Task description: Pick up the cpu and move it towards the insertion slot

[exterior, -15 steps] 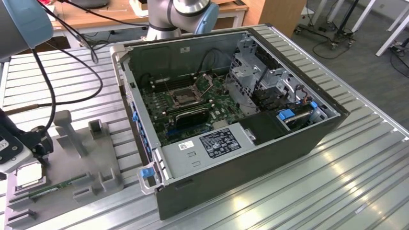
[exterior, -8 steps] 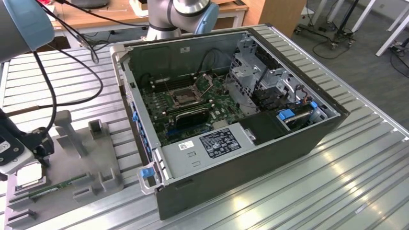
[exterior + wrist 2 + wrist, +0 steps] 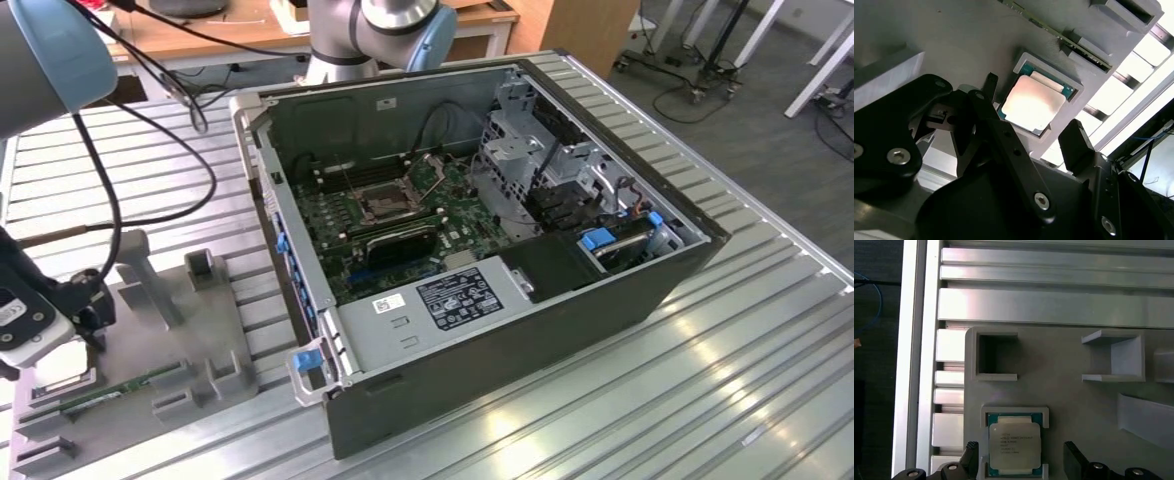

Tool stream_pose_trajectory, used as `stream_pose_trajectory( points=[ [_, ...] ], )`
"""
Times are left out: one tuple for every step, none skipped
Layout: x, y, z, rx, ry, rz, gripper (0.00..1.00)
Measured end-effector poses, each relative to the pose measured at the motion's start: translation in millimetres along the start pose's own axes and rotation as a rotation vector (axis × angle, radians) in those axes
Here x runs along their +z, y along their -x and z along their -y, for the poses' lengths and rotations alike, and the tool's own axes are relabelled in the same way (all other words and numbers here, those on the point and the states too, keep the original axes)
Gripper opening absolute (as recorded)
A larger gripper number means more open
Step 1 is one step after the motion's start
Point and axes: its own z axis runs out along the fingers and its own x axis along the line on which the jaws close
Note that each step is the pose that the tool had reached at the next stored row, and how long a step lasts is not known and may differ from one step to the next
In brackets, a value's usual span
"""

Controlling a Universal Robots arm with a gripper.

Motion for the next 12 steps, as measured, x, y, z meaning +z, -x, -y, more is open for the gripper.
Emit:
stream_pose_trajectory(
  points=[
    [1.3, 0.0, 0.1, 0.0, -0.0004, -0.0001, 0.76],
    [2.6, 0.0, 0.1, 0.0, -0.0003, -0.0001, 0.76],
    [3.6, 0.0, 0.1, -0.001, -0.0003, 0.0, 0.76],
    [4.3, 0.0, 0.1, -0.002, -0.0004, -0.0001, 0.76],
    [5.0, 0.0, 0.1, -0.002, -0.0005, -0.0003, 0.76],
    [5.7, 0.0, 0.1, -0.003, -0.0008, -0.0005, 0.76],
    [6.4, 0.0, 0.2, -0.004, -0.0014, -0.0005, 0.76],
    [7.1, 0.0, 0.2, -0.005, -0.0021, -0.0006, 0.76],
    [7.6, -0.1, 0.2, -0.005, -0.0029, -0.0007, 0.76],
    [7.9, -0.1, 0.2, -0.006, -0.0041, -0.0008, 0.76],
    [7.8, -0.1, 0.2, -0.006, -0.0043, -0.0009, 0.76],
    [7.8, -0.1, 0.2, -0.006, -0.0044, -0.001, 0.76]
  ],
)
